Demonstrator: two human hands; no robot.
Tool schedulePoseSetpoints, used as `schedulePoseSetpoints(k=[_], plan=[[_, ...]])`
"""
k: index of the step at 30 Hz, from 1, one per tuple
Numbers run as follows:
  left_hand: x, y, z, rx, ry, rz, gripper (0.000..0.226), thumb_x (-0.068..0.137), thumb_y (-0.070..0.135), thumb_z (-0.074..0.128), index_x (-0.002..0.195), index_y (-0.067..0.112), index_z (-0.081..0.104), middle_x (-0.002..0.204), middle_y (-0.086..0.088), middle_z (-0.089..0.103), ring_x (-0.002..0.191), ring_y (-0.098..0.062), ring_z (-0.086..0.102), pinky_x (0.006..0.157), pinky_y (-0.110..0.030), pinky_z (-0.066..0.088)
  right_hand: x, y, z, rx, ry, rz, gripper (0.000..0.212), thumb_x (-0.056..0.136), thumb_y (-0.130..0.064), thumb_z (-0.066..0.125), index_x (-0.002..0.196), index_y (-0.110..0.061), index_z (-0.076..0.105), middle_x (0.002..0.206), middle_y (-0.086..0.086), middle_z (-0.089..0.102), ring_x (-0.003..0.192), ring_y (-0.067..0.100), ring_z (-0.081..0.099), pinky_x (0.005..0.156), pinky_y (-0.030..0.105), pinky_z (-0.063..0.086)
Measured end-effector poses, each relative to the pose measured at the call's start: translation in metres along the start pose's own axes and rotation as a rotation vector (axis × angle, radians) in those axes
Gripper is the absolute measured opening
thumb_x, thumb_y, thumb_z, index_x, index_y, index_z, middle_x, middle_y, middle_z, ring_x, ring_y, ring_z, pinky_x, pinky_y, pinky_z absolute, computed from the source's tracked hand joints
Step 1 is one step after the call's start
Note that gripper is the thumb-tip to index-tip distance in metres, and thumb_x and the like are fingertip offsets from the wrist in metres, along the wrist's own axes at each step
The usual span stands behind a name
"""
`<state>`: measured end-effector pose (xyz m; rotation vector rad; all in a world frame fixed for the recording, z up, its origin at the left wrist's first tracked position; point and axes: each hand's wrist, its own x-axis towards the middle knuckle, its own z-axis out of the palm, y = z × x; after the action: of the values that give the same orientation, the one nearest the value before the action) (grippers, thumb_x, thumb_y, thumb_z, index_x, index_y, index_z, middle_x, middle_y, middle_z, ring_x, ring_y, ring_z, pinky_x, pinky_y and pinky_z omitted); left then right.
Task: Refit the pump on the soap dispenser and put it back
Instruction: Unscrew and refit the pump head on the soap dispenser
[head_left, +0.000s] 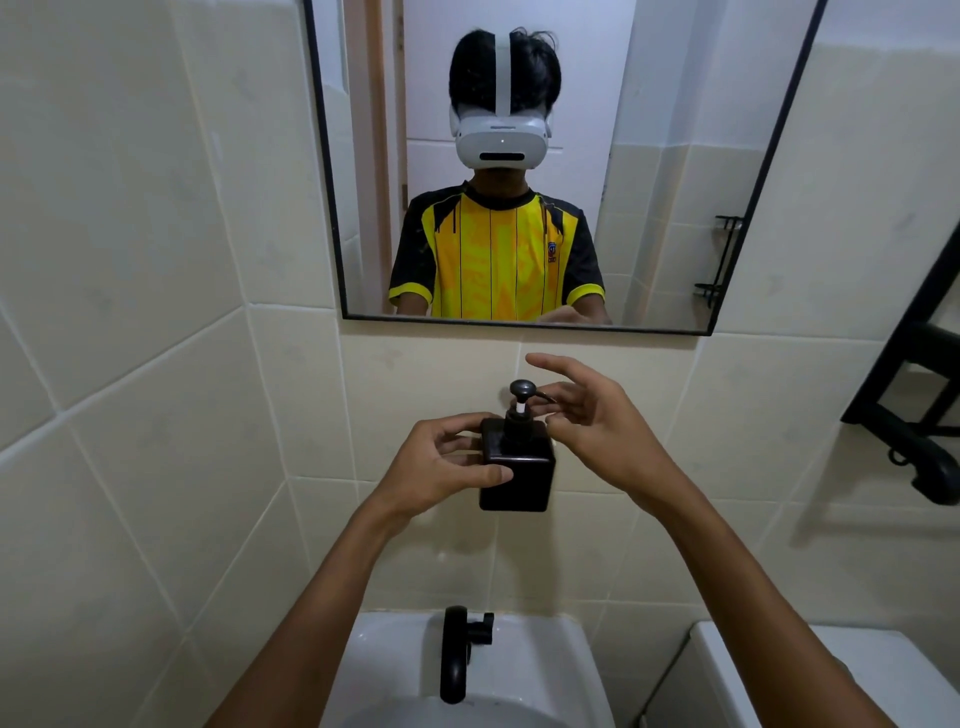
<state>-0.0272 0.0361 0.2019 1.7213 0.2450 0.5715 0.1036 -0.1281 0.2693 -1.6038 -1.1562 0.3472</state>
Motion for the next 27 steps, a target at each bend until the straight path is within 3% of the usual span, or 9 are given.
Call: schedulePoseSetpoints(k=[4,11,16,22,27], plan=[[0.000,0.005,-0.004,-0.002,0.005,-0.002,0.061,0.063,0.017,0.090,0.121,0.017,0.071,0.110,-0.003,0.078,0.101,-0.015,0.074,0.087,-0.025,0.058,-0.001,-0.002,-0.004,0.010,0.041,-0.020,0.062,0.087,0.017,0.053,0.141,-0.013,0.050,0.101,0.013,0.072,0.097,0.031,0.069,0.088,0.025,0.058],[0.005,0.023,-0.005,-0.023,0.009,0.031,0.058,0.060,0.018,0.089,0.115,0.020,0.072,0.105,-0.002,0.079,0.098,-0.014,0.076,0.084,-0.022,0.058,0.003,-0.015,-0.006,-0.006,0.057,-0.113,0.057,0.088,0.014,0.057,0.137,-0.015,0.055,0.101,0.009,0.075,0.092,0.023,0.072,0.088,0.028,0.057],[0.009,0.037,-0.012,-0.039,0.018,0.059,0.057,0.060,0.017,0.088,0.115,0.023,0.071,0.117,-0.007,0.075,0.104,-0.016,0.074,0.081,-0.019,0.056,0.005,-0.023,-0.014,0.023,0.096,-0.140,0.055,0.089,0.012,0.058,0.136,-0.017,0.056,0.100,0.012,0.074,0.094,0.029,0.070,0.086,0.034,0.056],[0.015,0.057,-0.014,-0.027,-0.019,0.098,0.065,0.056,0.026,0.088,0.118,0.023,0.070,0.116,-0.005,0.076,0.107,-0.018,0.073,0.088,-0.024,0.058,0.011,-0.037,-0.011,-0.002,0.071,-0.196,0.052,0.090,0.008,0.062,0.135,-0.017,0.056,0.104,0.007,0.075,0.097,0.019,0.071,0.089,0.033,0.057],[0.021,0.070,-0.014,-0.027,-0.001,0.139,0.066,0.059,0.025,0.087,0.122,0.015,0.070,0.118,-0.006,0.076,0.109,-0.022,0.072,0.093,-0.028,0.056,0.017,-0.047,-0.021,0.056,0.128,-0.237,0.050,0.090,0.008,0.062,0.134,-0.016,0.058,0.098,0.012,0.074,0.095,0.024,0.070,0.087,0.031,0.056]])
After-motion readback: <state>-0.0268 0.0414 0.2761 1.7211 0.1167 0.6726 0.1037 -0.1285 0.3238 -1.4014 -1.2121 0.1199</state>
